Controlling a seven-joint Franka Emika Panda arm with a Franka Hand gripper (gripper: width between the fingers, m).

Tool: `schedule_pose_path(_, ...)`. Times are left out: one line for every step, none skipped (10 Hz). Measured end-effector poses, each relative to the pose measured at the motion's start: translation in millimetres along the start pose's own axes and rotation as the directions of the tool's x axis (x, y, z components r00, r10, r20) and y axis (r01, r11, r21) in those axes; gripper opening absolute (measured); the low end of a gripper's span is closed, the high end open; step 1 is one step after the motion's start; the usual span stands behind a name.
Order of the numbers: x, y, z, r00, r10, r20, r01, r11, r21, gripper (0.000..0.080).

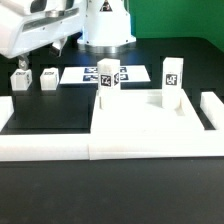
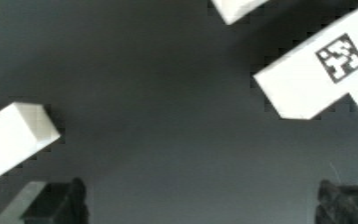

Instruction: Assemble square table

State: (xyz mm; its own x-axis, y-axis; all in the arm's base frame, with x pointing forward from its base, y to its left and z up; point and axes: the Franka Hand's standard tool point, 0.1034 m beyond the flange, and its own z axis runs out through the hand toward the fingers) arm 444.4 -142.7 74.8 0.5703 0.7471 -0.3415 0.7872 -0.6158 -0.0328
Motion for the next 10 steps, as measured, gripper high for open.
schedule_pose_path(1.3,-1.0,0.5,0.999,0.042,-0.005,-0.042,0.999,0.005,0.0649)
schedule_pose_path(2.2,-2.0,1.3,0.991,0.135,-0.007,-0.135,0.991,0.011,0.0649)
schedule_pose_path(-1.4,-3.8,6.0,0.952,0.304,-0.008,-0.304,0.952,0.037,0.0649)
schedule_pose_path(-9.3,-8.0,15.6,0.886,0.464,0.011,-0.464,0.882,0.08,0.0649)
schedule_pose_path(-14.9,-11.6,23.4,0.818,0.573,0.046,-0.574,0.808,0.134,0.0649)
schedule_pose_path(-15.5,-4.7,21.6,0.758,0.645,0.096,-0.651,0.738,0.18,0.0649)
schedule_pose_path(-11.5,-6.5,26.4,0.695,0.709,0.118,-0.716,0.668,0.201,0.0649)
schedule_pose_path(-10.4,-17.2,33.9,0.671,0.727,0.15,-0.738,0.632,0.236,0.0649)
schedule_pose_path(-9.2,-16.8,32.7,0.682,0.714,0.16,-0.728,0.643,0.238,0.0649)
schedule_pose_path(-7.8,-17.8,32.0,0.684,0.711,0.162,-0.727,0.644,0.239,0.0649)
